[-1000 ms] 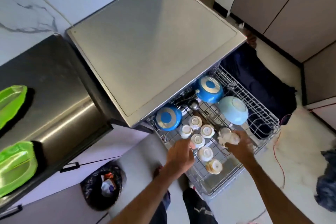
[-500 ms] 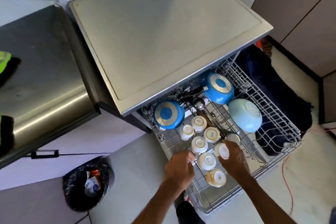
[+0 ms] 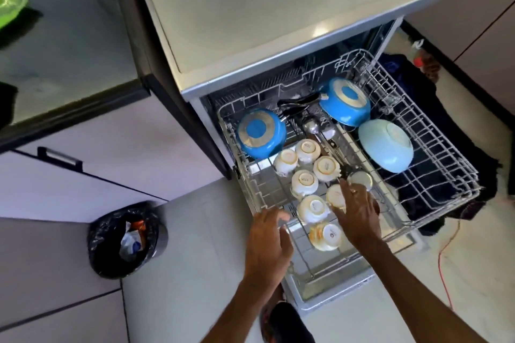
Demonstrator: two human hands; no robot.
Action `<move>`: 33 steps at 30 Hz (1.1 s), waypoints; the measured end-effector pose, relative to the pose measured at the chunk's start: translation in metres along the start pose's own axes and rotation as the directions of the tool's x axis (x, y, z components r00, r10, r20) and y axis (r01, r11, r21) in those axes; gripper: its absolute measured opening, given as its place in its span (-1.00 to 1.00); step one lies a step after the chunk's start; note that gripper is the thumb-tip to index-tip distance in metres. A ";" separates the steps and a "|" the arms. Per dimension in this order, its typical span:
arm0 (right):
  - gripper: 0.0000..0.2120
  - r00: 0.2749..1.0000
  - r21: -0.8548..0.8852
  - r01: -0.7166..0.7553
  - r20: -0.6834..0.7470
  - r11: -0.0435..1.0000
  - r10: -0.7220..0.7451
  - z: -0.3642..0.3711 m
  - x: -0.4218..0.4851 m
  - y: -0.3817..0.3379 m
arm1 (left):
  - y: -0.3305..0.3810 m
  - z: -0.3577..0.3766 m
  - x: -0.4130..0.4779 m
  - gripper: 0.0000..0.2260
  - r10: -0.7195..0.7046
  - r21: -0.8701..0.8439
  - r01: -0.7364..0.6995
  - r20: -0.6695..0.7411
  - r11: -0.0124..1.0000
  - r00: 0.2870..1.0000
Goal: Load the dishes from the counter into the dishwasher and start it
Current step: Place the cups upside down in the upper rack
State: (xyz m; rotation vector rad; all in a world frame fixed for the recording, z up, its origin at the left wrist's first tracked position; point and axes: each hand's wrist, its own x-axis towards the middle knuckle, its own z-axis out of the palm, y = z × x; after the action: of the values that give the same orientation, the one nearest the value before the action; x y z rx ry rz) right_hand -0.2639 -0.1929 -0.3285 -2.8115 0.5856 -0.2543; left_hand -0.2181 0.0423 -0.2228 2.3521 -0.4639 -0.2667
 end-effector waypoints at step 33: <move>-0.91 0.904 0.665 -0.393 0.152 0.635 0.401 -0.107 -0.029 0.067 | 0.136 0.125 -0.026 -0.86 -0.429 -0.448 0.585 0.405 0.676 0.807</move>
State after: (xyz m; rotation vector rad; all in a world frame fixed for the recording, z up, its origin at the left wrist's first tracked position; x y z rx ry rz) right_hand -0.3382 -0.2626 -0.2494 -1.9007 0.8819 -0.3148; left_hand -0.3160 -0.1169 -0.2186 1.8074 0.1770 -0.8766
